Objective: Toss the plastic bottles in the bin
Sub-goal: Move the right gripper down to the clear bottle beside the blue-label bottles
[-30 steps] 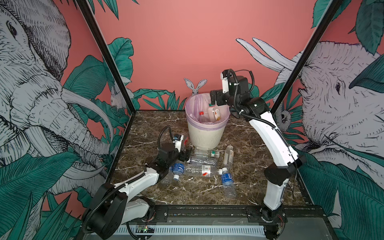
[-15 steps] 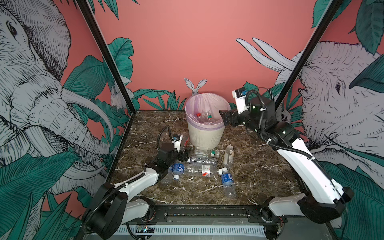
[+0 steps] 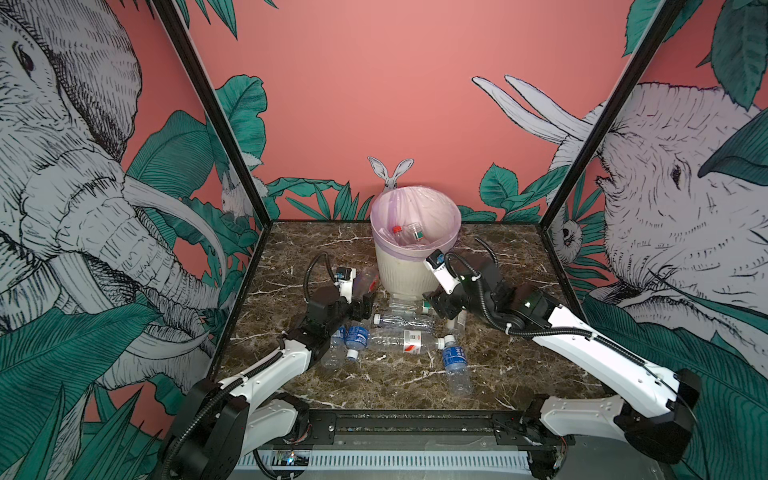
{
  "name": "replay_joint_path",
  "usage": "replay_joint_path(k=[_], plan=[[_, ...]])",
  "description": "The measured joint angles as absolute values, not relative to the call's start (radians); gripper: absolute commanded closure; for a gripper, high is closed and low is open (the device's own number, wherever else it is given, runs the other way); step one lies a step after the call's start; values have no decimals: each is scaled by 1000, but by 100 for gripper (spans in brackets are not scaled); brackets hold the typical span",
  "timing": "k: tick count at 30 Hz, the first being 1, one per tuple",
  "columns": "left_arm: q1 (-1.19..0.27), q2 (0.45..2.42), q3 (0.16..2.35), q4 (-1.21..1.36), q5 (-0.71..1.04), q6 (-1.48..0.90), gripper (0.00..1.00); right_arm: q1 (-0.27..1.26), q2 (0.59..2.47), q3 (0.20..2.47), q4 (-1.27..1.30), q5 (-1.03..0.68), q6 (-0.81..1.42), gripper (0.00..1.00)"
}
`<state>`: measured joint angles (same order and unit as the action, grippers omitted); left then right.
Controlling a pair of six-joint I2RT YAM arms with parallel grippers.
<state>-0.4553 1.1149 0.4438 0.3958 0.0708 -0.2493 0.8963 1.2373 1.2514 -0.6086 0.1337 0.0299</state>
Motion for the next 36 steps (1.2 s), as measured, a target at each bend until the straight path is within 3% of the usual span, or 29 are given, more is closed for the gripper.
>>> replay_joint_path(k=[10, 16, 19, 22, 27, 36], plan=[[-407, 1067, 425, 394, 65, -278, 16, 959, 1383, 1196, -586, 64, 18, 22], [-384, 1054, 422, 363, 41, -289, 16, 1010, 1469, 1194, -572, 7, 0, 42], [-345, 1064, 422, 345, 43, -309, 16, 1030, 1519, 1194, -566, -18, -11, 43], [-318, 1082, 422, 343, 49, -328, 16, 1041, 1562, 1194, -564, -36, -16, 44], [-311, 1098, 422, 342, 64, -345, 16, 1047, 1598, 1193, -553, -59, -23, 35], [-305, 1114, 422, 341, 82, -350, 16, 1052, 1692, 1193, -535, -83, -37, 32]])
